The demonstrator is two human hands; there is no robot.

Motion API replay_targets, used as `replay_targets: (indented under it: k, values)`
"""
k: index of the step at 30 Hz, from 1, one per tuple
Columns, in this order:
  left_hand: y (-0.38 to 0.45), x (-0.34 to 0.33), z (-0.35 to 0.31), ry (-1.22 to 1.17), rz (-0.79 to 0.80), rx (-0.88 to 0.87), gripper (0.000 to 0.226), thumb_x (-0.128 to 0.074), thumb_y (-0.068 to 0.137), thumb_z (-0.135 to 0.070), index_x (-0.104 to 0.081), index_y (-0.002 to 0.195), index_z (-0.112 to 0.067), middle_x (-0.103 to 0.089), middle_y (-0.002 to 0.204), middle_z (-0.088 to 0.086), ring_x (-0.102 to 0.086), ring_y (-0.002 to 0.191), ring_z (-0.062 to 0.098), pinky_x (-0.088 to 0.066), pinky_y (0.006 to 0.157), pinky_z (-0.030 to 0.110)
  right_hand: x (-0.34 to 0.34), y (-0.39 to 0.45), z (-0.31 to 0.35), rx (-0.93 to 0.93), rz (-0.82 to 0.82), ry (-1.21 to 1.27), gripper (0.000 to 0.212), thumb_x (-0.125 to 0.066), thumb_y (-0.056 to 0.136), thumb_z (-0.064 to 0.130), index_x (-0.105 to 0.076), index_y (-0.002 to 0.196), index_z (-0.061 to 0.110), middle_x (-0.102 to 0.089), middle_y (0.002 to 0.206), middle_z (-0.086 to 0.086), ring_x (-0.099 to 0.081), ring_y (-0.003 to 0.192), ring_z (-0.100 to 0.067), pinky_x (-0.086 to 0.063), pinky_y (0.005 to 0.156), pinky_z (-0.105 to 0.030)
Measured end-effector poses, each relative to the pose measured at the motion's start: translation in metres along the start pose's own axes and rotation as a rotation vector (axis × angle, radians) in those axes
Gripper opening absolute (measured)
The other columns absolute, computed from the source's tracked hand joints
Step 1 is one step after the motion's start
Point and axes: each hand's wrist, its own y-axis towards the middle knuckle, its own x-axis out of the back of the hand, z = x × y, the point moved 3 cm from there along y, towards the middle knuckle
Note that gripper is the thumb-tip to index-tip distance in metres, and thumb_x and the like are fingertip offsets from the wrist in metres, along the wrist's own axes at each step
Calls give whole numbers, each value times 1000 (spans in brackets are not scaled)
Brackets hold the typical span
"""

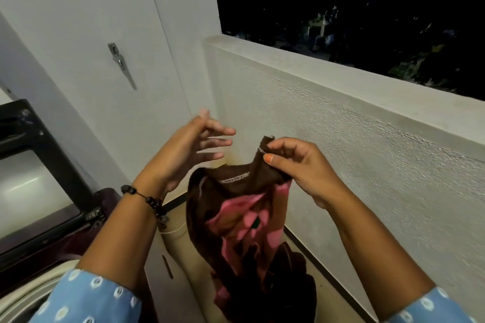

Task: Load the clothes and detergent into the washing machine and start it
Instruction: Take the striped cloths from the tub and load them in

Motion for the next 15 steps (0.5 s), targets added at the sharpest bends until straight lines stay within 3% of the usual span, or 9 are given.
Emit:
replay_targets:
  k: [3,5,8,10,15]
  values:
    - [-4,-27,0,274,198,-53,64,-76,74,-41,-50,131,-29,-63,125,-5,-62,115,9,-50,97,28,-17,1,14,107,71,-164,21,-72,82,1,-73,96,17,-74,96,1,-68,94,-9,-52,87,-23]
    - [-8,-39,4,423,325,-64,69,-81,77,-29,-47,137,-29,-64,124,-6,-63,113,8,-51,100,31,-23,-1,21,145,74,-251,23,-72,83,4,-74,94,24,-74,97,3,-69,96,-10,-54,89,-28]
    - [-11,-38,-1,483,293,-77,36,-71,84,-27,-65,118,-18,-72,108,2,-69,100,17,-54,95,42,-23,-4,22,141,89,-257,16,-69,86,8,-70,94,22,-71,83,9,-68,82,-7,-54,75,-24]
    - [-14,-32,-6,500,234,-101,25,-64,89,-32,-70,107,-17,-74,99,3,-71,93,18,-56,89,38,-24,-8,16,77,133,-138,11,-65,90,7,-65,98,14,-67,77,9,-65,75,-6,-51,67,-20]
    - [-24,-18,-30,585,68,-310,19,-54,97,-28,-70,97,-16,-72,88,-3,-69,83,9,-53,76,24,-39,-24,-17,-103,272,-27,16,-65,89,11,-61,105,14,-73,93,-5,-69,85,-20,-57,73,-33]
